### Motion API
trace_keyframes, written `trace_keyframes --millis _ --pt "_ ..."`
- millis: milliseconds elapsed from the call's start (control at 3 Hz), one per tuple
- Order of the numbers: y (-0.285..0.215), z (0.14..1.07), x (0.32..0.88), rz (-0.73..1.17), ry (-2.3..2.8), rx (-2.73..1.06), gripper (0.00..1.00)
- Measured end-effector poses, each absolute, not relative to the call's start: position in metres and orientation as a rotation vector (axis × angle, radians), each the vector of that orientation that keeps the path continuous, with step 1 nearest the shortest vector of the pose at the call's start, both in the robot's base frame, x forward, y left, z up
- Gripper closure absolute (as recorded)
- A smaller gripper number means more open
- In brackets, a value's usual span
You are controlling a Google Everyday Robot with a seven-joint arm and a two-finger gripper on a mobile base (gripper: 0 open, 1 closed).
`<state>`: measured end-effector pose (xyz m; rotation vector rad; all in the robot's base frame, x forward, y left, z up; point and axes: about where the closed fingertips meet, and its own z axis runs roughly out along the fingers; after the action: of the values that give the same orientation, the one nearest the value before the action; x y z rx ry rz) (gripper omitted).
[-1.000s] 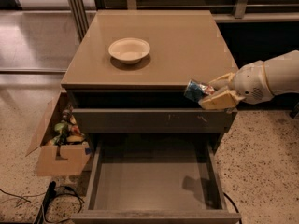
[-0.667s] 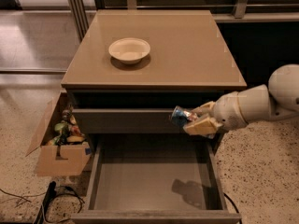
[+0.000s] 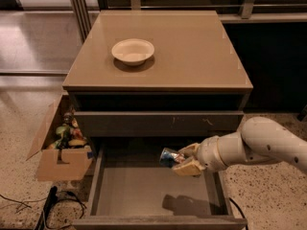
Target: Place redbull can into middle drawer
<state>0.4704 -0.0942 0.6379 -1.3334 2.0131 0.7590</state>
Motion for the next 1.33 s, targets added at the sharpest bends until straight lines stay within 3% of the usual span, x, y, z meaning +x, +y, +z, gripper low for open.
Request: trace_keyframes --millis 667,1333 --pt "-0.052 0.554 0.493 0.644 1.880 -1.502 1.00" --pt "-0.045 0.543 0.492 0.680 1.899 -1.504 1.00"
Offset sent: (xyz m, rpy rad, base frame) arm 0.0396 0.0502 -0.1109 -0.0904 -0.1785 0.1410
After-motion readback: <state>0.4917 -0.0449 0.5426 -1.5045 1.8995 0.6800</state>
